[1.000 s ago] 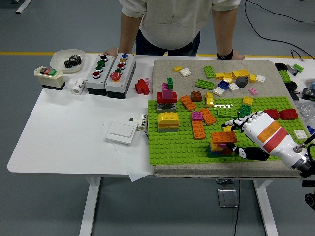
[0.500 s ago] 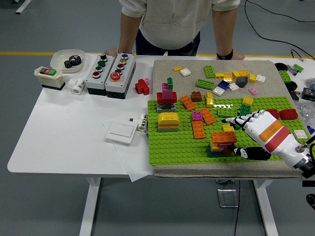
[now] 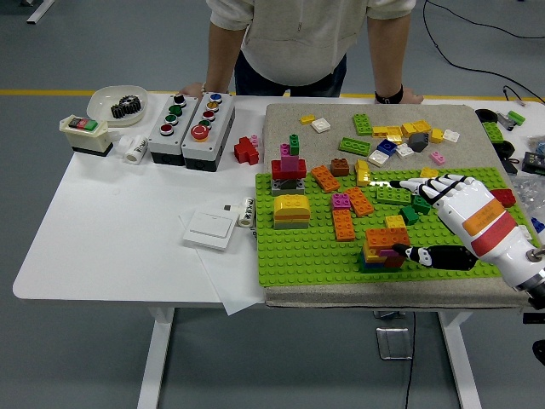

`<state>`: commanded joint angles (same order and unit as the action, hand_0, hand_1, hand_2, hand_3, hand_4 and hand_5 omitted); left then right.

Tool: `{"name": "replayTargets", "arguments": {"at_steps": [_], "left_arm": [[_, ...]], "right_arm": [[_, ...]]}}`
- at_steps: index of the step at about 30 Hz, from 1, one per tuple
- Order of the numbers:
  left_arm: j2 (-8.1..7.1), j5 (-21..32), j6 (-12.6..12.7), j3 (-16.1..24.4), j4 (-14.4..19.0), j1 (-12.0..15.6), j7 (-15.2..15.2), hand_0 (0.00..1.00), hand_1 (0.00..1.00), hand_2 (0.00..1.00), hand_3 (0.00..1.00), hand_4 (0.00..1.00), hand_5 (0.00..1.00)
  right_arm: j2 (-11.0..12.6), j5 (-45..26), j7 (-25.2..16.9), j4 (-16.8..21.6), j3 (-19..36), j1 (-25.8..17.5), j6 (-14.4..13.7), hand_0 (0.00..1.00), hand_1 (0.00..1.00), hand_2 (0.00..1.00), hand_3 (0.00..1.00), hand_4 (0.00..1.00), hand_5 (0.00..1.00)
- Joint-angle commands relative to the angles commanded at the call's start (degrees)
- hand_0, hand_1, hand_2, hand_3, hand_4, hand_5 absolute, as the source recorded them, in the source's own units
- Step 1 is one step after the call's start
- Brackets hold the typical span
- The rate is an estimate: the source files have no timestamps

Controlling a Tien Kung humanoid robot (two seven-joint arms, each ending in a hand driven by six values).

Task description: Pick up the brick,pile it on top of brick,press brick,pick up the brick,pile it on top of brick,press brick

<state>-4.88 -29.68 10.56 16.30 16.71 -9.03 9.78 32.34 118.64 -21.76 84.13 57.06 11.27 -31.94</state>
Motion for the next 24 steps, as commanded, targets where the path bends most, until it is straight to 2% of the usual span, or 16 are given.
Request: {"name": "replayTargets", "arguments": {"at_steps": [2, 3, 8, 9, 15, 20, 21, 24], "left_arm": [[0.0, 0.0, -0.01, 0.0, 0.0, 0.0, 0.0, 0.821, 0.805, 0.8, 0.587, 0.641, 0.661], [0.0, -0.02, -0.01, 0.02, -0.01, 0.02, 0.0, 0.822, 0.805, 0.799, 0.587, 0.642, 0.661], [-0.03, -0.14, -0.01, 0.07, -0.02, 0.13, 0.04, 0.822, 0.805, 0.799, 0.587, 0.642, 0.661], [-0.03, -0.18, -0.01, 0.09, -0.03, 0.15, 0.05, 0.822, 0.805, 0.799, 0.587, 0.642, 0.661], [-0.09, -0.74, -0.06, 0.38, -0.06, 0.33, 0.25, 0.82, 0.805, 0.799, 0.588, 0.639, 0.653], [-0.11, -1.12, -0.07, 0.59, -0.07, 0.47, 0.37, 0.82, 0.805, 0.799, 0.588, 0.639, 0.653], [-0.13, -1.16, -0.08, 0.59, -0.06, 0.47, 0.38, 0.82, 0.804, 0.799, 0.588, 0.64, 0.654], [-0.14, -1.25, -0.08, 0.65, -0.05, 0.5, 0.4, 0.82, 0.804, 0.799, 0.588, 0.64, 0.654]], "right_arm": [[0.24, -0.97, -0.03, 1.23, 0.36, -0.29, 1.23, 0.713, 0.695, 0.762, 0.724, 0.831, 0.395], [0.35, -1.41, -0.17, 1.81, 0.55, -0.42, 1.99, 0.703, 0.682, 0.732, 0.606, 0.758, 0.395], [0.74, -1.78, -0.51, 3.76, 0.94, -0.97, 4.77, 0.703, 0.682, 0.732, 0.606, 0.758, 0.395], [0.83, -1.72, -0.57, 4.04, 0.9, -1.03, 5.2, 0.691, 0.668, 0.717, 0.565, 0.739, 0.393], [1.46, -0.79, -0.62, 5.78, 0.29, -1.2, 8.88, 0.677, 0.654, 0.695, 0.557, 0.754, 0.392], [1.57, -0.18, -0.03, 6.15, -0.85, -0.58, 10.28, 0.677, 0.654, 0.695, 0.557, 0.754, 0.392], [1.53, -0.11, 0.05, 6.12, -1.14, -0.38, 10.4, 0.625, 0.581, 0.61, 0.546, 0.73, 0.368], [1.38, -0.07, 0.14, 5.84, -1.71, 0.09, 10.49, 0.625, 0.581, 0.61, 0.546, 0.73, 0.368]]}}
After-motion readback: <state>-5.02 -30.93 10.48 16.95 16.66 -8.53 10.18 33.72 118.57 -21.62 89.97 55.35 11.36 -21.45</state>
